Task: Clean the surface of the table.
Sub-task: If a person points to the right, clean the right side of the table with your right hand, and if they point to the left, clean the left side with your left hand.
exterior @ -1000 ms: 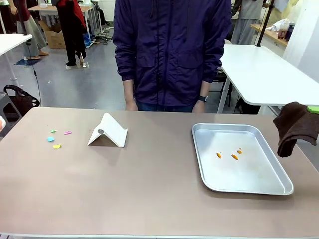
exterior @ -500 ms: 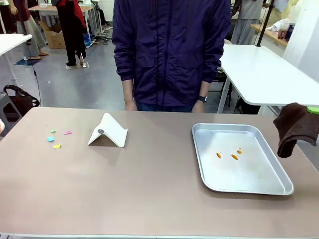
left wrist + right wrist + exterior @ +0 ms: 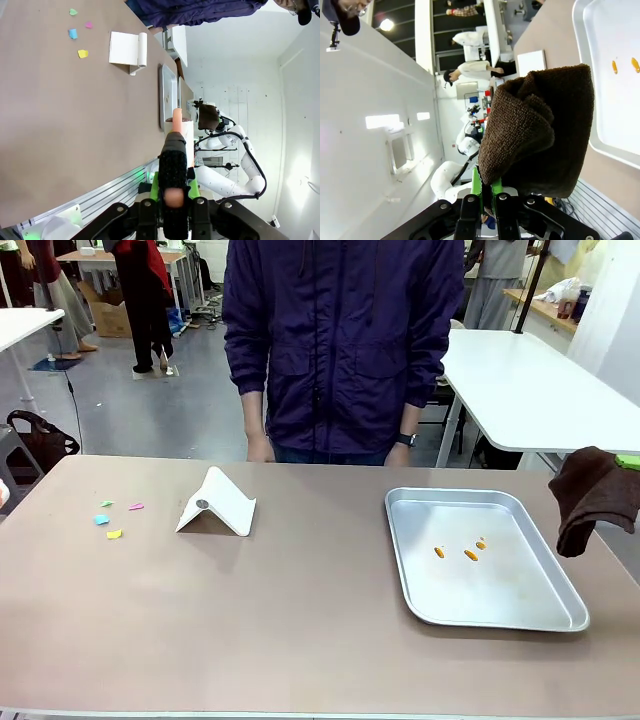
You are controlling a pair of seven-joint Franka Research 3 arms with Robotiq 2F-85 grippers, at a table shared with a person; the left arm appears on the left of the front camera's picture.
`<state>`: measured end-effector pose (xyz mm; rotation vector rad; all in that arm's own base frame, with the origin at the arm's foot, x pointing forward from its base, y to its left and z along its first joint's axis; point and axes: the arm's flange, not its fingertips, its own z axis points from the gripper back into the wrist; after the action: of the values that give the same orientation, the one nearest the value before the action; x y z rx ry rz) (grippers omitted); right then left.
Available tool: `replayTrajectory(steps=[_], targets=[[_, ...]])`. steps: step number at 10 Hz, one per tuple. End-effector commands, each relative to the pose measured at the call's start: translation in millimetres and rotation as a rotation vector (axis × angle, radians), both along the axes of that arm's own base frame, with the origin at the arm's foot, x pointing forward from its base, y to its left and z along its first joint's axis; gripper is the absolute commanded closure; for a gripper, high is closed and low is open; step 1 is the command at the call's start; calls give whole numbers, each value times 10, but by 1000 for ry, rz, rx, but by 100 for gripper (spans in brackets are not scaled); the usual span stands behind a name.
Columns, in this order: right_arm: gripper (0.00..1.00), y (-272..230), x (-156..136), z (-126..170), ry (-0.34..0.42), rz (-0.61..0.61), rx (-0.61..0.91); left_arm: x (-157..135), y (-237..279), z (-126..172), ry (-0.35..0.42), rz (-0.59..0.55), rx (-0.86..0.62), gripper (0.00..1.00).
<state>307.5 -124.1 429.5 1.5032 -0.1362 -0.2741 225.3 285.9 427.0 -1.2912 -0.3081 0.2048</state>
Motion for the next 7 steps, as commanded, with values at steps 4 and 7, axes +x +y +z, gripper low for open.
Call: replayTrajectory(steps=[4,7], targets=[[100,-13,-23,57,15,0,13,-53,7,18,-14,-16,-3,100],[100,-13,-23,57,15,0,13,-53,7,18,-14,-16,-3,100]])
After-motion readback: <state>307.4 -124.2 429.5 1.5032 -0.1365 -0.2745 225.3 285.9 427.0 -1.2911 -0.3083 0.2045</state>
